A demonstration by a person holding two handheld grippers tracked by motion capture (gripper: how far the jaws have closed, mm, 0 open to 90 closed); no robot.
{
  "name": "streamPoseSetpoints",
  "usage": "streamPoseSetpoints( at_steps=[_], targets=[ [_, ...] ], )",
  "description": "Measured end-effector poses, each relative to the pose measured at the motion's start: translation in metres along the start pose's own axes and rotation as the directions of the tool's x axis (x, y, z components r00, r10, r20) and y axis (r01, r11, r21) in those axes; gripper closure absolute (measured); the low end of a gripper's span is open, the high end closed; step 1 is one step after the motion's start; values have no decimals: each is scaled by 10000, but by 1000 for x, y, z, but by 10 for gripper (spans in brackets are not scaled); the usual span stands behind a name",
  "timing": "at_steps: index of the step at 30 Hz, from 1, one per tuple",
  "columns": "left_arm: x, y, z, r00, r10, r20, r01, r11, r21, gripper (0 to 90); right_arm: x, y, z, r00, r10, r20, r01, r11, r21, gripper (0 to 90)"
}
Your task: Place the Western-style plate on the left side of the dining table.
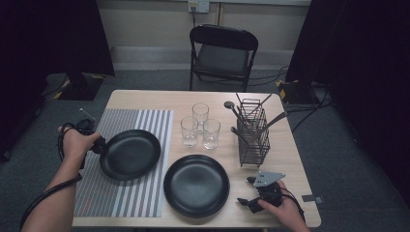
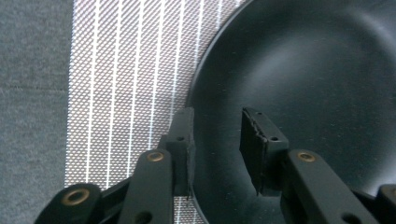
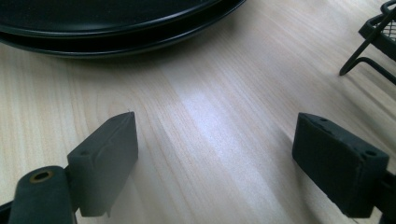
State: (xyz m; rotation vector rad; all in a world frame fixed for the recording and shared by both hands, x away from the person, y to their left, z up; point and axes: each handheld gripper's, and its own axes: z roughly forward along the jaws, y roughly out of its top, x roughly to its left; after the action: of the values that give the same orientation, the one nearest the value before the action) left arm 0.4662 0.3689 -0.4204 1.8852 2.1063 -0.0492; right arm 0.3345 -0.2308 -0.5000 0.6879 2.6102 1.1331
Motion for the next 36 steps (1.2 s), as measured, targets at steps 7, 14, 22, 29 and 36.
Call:
streamPoseSetpoints(
  at_steps=[7, 14, 22, 29, 36],
  targets=[
    [-8, -1, -5, 9997, 181, 179, -174, 9990, -401, 609, 0, 0, 0, 10000, 9, 4, -9, 10000, 1, 137],
    [-10, -5, -8, 9983, 392, 430, -361, 9968, -708, 562, 0, 0, 0, 10000, 12, 7, -12, 10000, 4, 137],
    [-17, -10, -9, 9913, 805, 1041, -714, 9935, -881, 502, 0, 0, 0, 10000, 12, 5, -12, 10000, 4, 137],
    [-29, -13, -8, 9877, 1075, 1135, -965, 9905, -984, 454, 0, 0, 0, 10000, 14, 4, -14, 10000, 5, 137],
    [-41, -15, -8, 9782, 1688, 1210, -1551, 9812, -1147, 408, 0, 0, 0, 10000, 7, 9, -7, 10000, 1, 137]
  ],
)
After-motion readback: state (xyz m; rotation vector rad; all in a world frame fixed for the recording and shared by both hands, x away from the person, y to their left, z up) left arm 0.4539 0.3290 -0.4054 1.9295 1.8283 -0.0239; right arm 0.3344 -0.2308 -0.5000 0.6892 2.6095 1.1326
